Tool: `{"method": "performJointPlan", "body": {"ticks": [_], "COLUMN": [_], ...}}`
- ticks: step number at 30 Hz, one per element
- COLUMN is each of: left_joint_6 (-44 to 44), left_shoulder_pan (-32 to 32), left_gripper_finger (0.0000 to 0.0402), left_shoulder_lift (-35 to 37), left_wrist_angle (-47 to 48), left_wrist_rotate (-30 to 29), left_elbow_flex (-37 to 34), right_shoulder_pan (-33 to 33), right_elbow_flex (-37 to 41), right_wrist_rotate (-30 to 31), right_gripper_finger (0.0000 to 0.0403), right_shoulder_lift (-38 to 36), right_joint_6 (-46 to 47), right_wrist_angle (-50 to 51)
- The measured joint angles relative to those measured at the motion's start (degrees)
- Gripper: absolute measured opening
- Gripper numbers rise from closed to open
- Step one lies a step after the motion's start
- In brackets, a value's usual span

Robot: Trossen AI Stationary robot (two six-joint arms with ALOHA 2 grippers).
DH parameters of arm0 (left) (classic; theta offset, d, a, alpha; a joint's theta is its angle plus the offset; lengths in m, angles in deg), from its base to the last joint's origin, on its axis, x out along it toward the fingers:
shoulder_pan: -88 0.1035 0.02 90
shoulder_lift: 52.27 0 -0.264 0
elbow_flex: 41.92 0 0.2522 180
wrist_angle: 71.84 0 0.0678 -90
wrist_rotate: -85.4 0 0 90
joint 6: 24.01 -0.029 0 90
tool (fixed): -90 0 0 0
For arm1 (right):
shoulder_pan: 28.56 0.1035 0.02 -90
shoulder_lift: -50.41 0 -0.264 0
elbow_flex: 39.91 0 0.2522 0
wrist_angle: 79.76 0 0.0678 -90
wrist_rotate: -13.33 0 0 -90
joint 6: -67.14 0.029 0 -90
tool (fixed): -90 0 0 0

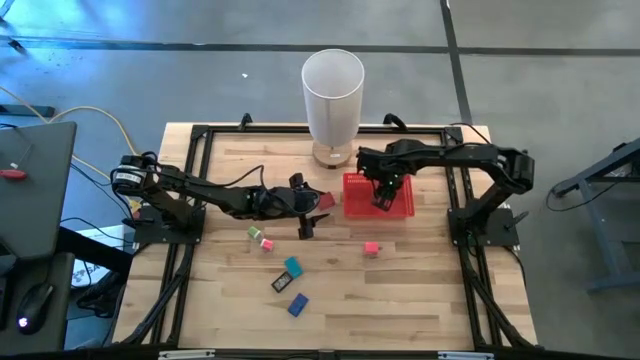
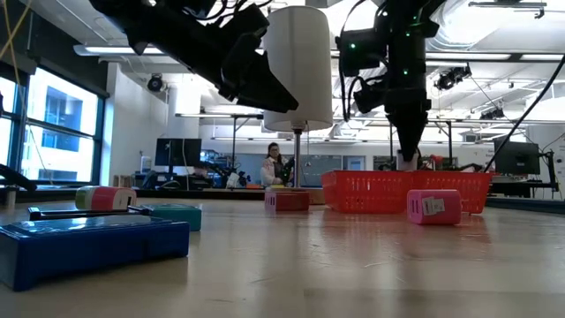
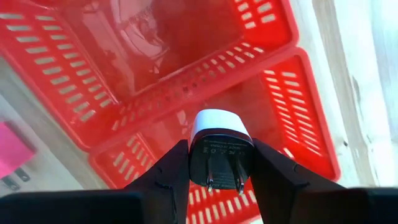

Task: Pick & Place Office items
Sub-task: Put the white charger adapter into the right red bin

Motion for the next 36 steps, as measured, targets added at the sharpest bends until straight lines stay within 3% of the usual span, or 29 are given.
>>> {"method": "performJointPlan", "body": {"ticks": [15,24,36], "left_joint_6": [0.1,-0.3,0.0], "left_shoulder_pan": [0.0,0.2,0.2], "left_gripper_finger": [0.0289,0.0289,0.0289], "left_shoulder_lift": [0.0,0.0,0.0], "left_wrist_angle": [0.0,-0.2,-0.2], "left_wrist_rotate": [0.0,0.0,0.0], "left_elbow_flex": [0.0,0.0,0.0], "right_shoulder_pan": [-4.8,-5.1,-5.1], "right_elbow_flex": [7.6,7.7,7.7], "right_wrist_rotate": [-0.7,-3.0,-3.5], "right_gripper_finger": [0.0124,0.0124,0.0125], "right_shoulder_lift": [0.0,0.0,6.7], "right_joint_6": [-4.2,-5.5,-6.1], "right_wrist_angle": [-5.7,-10.2,-10.9]}}
